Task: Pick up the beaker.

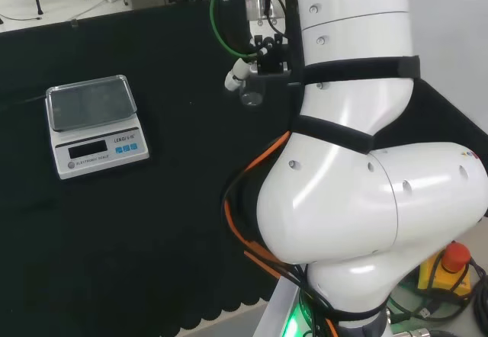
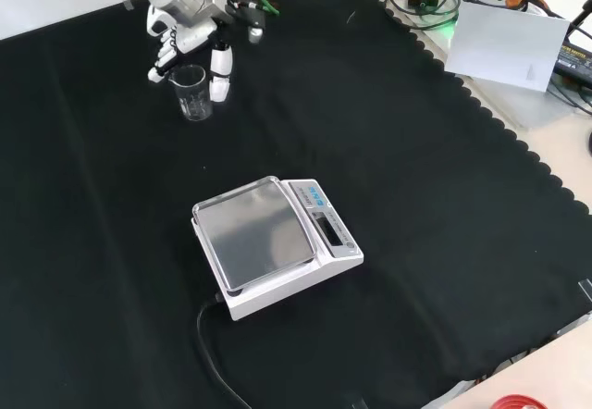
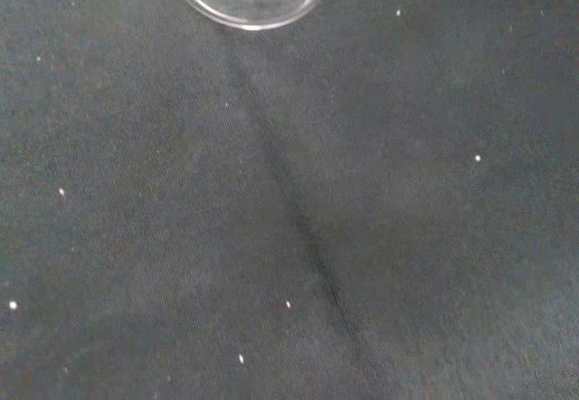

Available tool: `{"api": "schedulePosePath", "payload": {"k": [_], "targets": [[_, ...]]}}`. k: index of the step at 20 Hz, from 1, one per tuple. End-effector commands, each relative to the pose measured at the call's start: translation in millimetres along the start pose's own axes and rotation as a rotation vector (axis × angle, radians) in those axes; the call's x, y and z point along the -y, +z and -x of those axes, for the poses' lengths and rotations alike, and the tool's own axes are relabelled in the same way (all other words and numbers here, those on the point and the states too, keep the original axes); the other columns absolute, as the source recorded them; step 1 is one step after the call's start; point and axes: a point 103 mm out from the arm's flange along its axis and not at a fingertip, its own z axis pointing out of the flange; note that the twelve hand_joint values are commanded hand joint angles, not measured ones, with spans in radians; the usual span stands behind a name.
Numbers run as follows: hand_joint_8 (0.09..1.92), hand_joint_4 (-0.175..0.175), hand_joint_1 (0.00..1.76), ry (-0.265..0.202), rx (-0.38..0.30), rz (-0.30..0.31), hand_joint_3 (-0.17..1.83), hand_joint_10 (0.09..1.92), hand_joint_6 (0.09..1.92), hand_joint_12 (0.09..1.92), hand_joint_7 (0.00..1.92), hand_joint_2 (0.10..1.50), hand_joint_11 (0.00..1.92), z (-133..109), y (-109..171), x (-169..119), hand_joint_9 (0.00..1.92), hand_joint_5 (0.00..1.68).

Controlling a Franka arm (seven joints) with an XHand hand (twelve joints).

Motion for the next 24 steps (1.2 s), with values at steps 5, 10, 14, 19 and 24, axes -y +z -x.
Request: {"api": "schedulePosePath", "payload": {"k": [5,10,14,19,24], "targets": [[0.68,0.091,0.74,0.029,0.05,0.08,-0.03,0.84,0.09,1.55,0.17,0.73,0.11,-17.6,7.4,-15.4,0.31,0.14],[0.78,0.099,1.0,0.064,0.065,0.161,-0.01,0.68,0.21,1.33,0.5,0.79,0.56,-26.4,11.8,-19.9,0.75,0.43],[0.83,0.128,1.07,0.086,0.061,0.232,0.0,0.55,0.9,1.2,0.66,0.82,0.78,-30.3,13.8,-22.8,0.98,0.5],[0.9,0.154,1.13,0.107,0.082,0.267,0.04,0.49,1.09,1.11,0.82,0.85,0.93,-33.5,14.0,-26.2,1.14,0.73],[0.93,0.156,1.15,0.107,0.08,0.274,0.21,0.4,1.09,1.06,0.89,0.8,0.99,-34.7,11.1,-26.2,1.22,0.82]]}}
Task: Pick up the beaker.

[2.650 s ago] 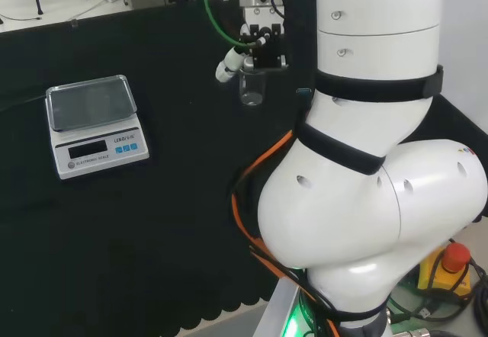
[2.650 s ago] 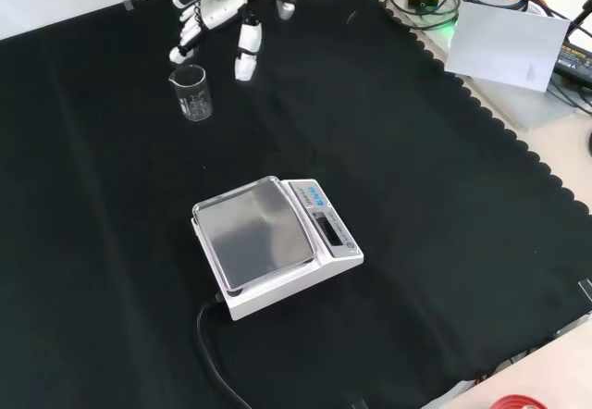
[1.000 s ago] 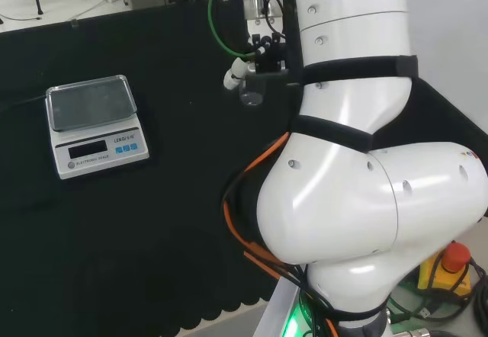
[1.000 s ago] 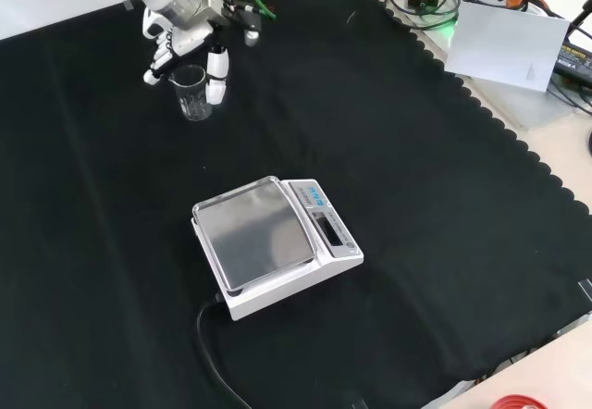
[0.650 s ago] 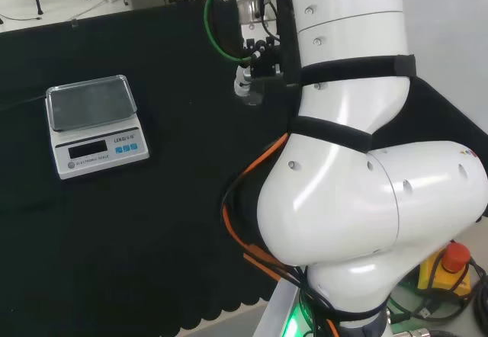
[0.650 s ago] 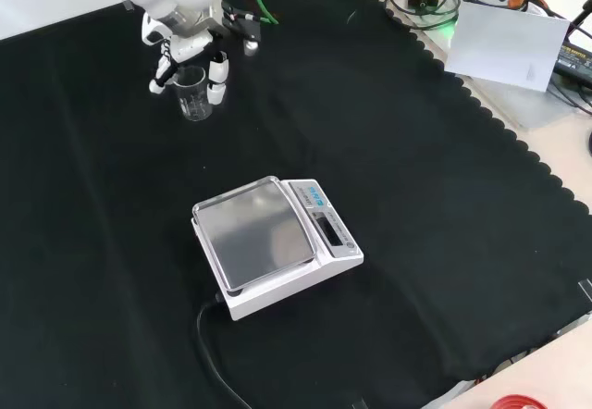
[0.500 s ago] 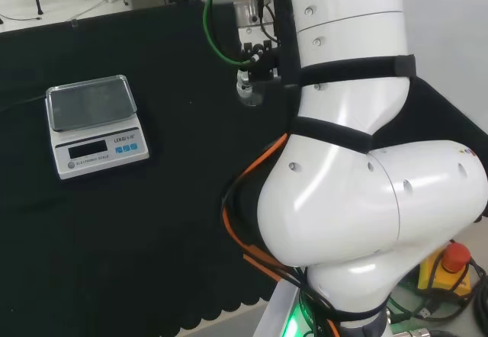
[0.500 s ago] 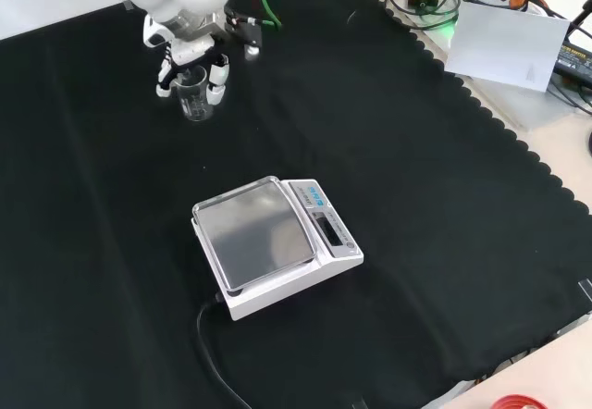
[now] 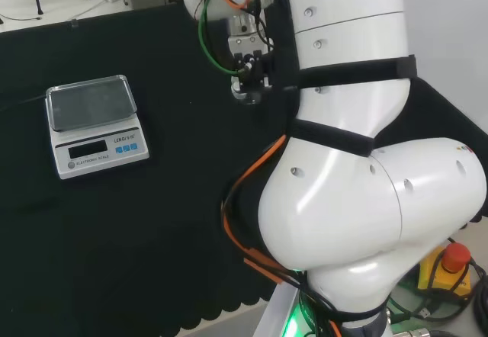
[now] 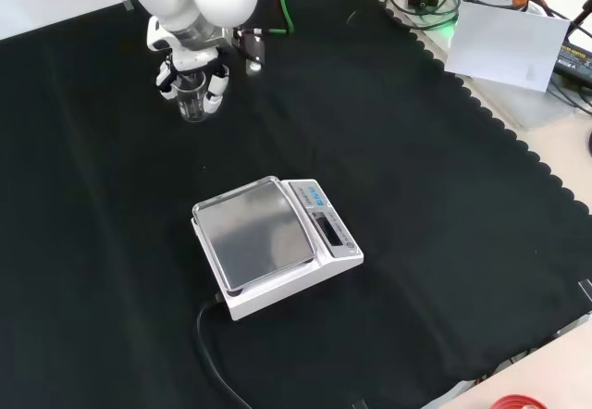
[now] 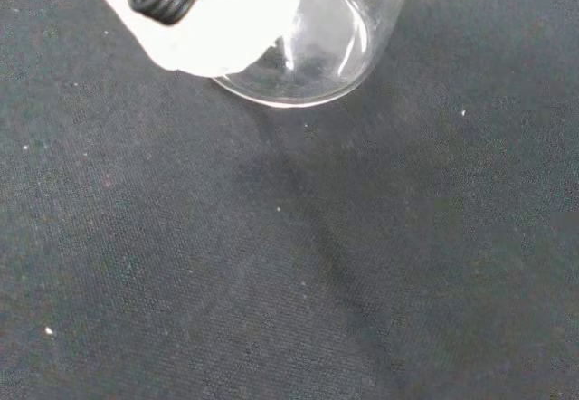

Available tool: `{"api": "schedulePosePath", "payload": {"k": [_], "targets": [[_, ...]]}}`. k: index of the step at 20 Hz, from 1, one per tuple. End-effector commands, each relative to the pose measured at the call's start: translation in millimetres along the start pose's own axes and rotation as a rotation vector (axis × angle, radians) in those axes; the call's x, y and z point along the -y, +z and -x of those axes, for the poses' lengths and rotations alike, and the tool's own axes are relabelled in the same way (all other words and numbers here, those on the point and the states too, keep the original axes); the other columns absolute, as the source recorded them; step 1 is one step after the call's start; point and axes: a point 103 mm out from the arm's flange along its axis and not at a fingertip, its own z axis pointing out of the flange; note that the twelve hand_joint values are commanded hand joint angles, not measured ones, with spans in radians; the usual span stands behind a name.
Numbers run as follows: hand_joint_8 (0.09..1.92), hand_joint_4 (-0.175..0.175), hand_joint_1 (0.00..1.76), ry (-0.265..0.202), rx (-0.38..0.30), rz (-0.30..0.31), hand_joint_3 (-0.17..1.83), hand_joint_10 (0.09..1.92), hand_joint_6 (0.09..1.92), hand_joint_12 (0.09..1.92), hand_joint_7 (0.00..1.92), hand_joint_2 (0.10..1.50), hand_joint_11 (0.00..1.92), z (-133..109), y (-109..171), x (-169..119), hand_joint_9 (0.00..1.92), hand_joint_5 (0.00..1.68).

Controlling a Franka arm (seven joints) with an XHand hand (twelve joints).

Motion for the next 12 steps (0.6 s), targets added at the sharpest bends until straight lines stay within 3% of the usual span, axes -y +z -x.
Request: {"api": "schedulePosePath", "payload": {"k": [1,2,3,6,12], "targets": [[0.93,0.156,1.15,0.002,0.001,0.015,0.33,0.38,1.09,1.05,0.9,0.74,1.0,0.5,-6.3,-0.5,1.24,0.82],[0.93,0.154,1.15,0.001,0.001,0.016,0.44,0.37,1.09,1.05,0.9,0.69,1.0,1.3,-8.3,0.1,1.24,0.83],[0.94,0.162,1.12,0.003,0.009,0.018,0.48,0.37,1.04,1.05,0.9,0.73,1.0,-4.2,-6.7,0.2,1.25,0.92],[0.95,0.174,1.08,0.003,0.006,0.018,0.4,0.37,0.91,1.05,0.9,0.84,1.0,-5.4,-9.9,1.5,1.25,1.06],[0.95,0.174,1.08,-0.012,-0.004,0.056,0.37,0.38,0.89,1.05,0.91,0.87,1.0,5.2,-52.2,22.2,1.25,1.08]]}}
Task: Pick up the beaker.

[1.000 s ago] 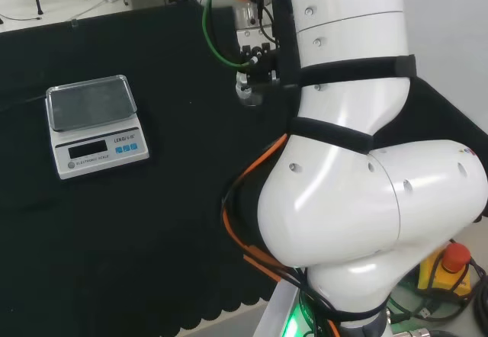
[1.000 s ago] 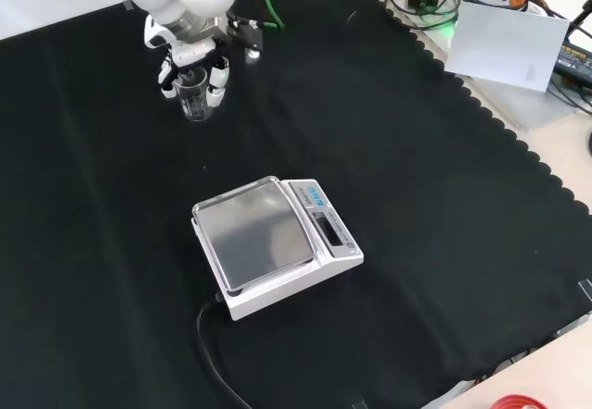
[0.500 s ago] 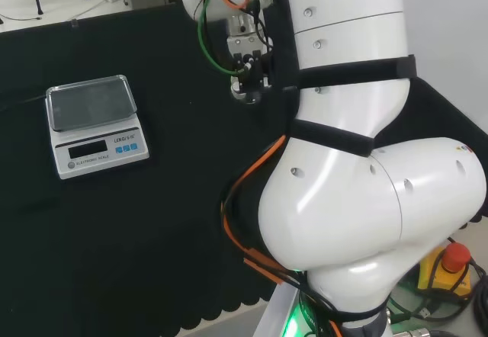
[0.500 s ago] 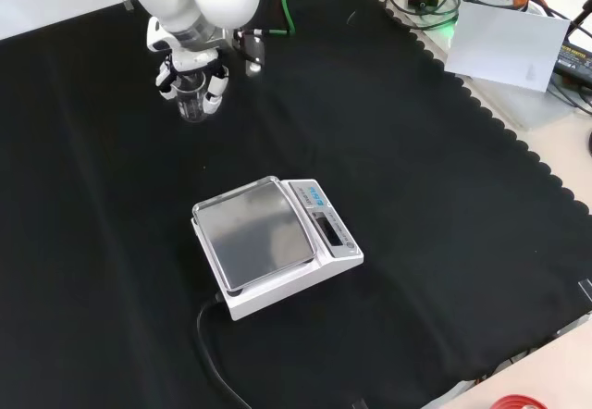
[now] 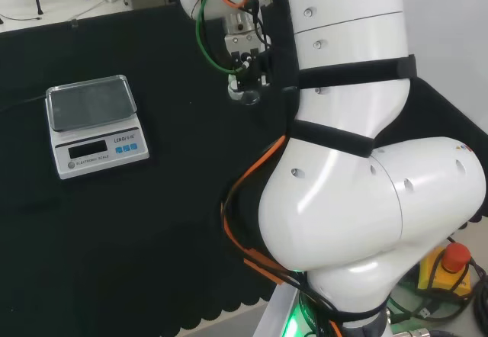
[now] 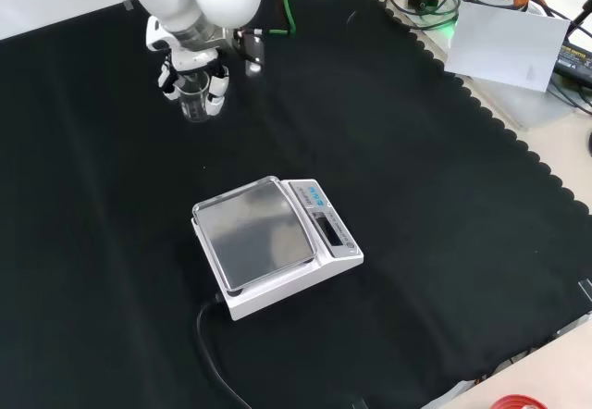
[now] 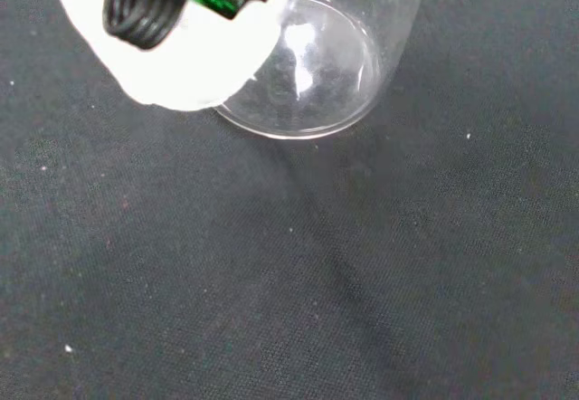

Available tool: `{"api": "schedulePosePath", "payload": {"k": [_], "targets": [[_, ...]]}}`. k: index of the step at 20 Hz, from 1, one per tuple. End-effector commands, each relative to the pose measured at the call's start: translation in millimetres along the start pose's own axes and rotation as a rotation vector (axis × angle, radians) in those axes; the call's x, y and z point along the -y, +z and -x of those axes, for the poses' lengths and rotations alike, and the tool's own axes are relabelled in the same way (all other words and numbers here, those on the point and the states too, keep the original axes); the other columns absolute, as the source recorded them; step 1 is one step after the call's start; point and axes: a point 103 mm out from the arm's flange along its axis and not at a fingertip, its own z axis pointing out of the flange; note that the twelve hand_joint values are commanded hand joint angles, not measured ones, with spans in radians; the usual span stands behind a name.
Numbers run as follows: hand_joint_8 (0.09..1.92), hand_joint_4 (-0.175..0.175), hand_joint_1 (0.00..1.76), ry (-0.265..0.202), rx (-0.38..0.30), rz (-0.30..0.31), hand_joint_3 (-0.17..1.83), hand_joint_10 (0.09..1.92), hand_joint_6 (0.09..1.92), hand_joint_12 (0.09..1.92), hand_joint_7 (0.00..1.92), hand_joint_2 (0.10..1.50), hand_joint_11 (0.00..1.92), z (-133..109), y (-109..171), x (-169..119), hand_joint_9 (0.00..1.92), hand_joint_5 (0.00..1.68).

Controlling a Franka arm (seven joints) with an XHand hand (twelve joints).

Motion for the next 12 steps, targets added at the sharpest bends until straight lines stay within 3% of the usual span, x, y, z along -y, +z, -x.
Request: {"api": "schedulePosePath", "payload": {"k": [1,6,12], "targets": [[0.95,0.166,1.08,-0.014,-0.014,0.048,0.37,0.38,0.89,1.05,0.91,0.87,1.0,11.3,-52.6,22.9,1.25,1.09],[0.96,0.149,1.09,-0.021,-0.016,0.078,0.37,0.38,0.88,1.05,0.92,0.87,1.0,16.2,-83.1,40.8,1.25,1.09],[0.96,0.133,1.09,-0.073,-0.035,0.121,0.38,0.38,0.87,1.05,0.92,0.86,1.0,2.7,-129.1,69.9,1.25,1.1]]}}
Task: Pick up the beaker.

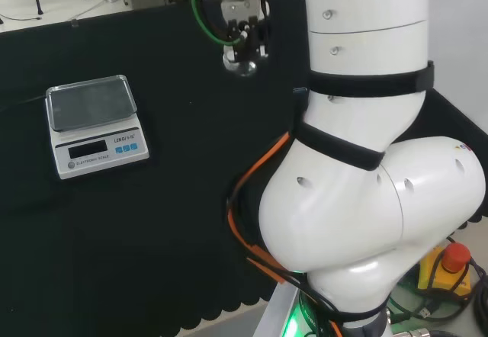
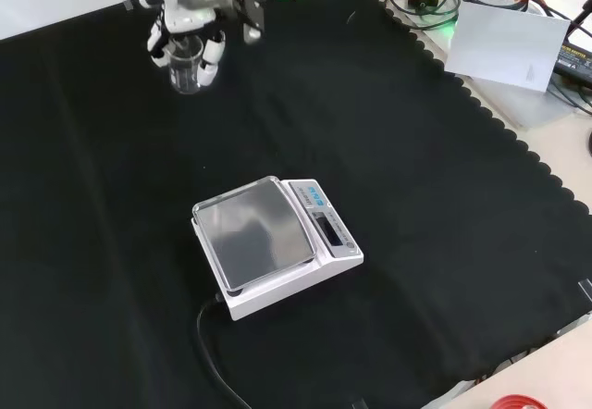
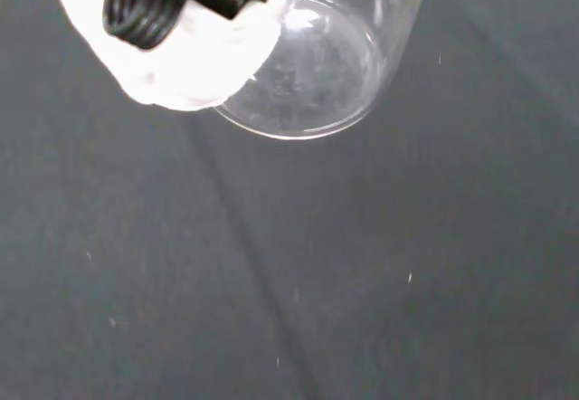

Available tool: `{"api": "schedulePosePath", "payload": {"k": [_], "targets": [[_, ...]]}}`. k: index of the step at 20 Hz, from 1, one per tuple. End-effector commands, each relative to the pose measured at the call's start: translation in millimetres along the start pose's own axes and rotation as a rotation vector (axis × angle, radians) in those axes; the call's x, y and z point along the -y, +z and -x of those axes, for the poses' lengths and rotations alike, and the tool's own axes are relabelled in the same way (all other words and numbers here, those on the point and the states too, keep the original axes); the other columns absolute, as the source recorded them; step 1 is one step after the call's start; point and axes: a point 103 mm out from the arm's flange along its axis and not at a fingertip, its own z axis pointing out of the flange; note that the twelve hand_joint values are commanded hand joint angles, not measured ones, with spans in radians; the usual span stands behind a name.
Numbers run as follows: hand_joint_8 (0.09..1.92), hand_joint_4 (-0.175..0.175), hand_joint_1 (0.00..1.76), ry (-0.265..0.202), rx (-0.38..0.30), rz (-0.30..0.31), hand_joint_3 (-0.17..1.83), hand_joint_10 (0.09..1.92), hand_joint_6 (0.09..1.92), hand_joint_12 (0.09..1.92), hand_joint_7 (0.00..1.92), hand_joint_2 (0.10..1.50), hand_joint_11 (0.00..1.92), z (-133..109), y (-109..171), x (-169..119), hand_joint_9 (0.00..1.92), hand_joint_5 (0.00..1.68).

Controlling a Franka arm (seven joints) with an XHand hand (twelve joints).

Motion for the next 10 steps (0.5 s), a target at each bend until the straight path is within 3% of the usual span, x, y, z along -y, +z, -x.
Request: {"api": "schedulePosePath", "payload": {"k": [1,10], "targets": [[0.95,0.133,1.09,-0.067,-0.012,0.036,0.38,0.38,0.87,1.05,0.92,0.86,0.99,-15.7,-54.4,38.9,1.25,1.1],[0.95,0.145,1.09,-0.219,-0.024,0.096,0.38,0.38,0.88,1.06,0.92,0.87,0.97,-92.3,-119.1,89.1,1.25,1.09]]}}
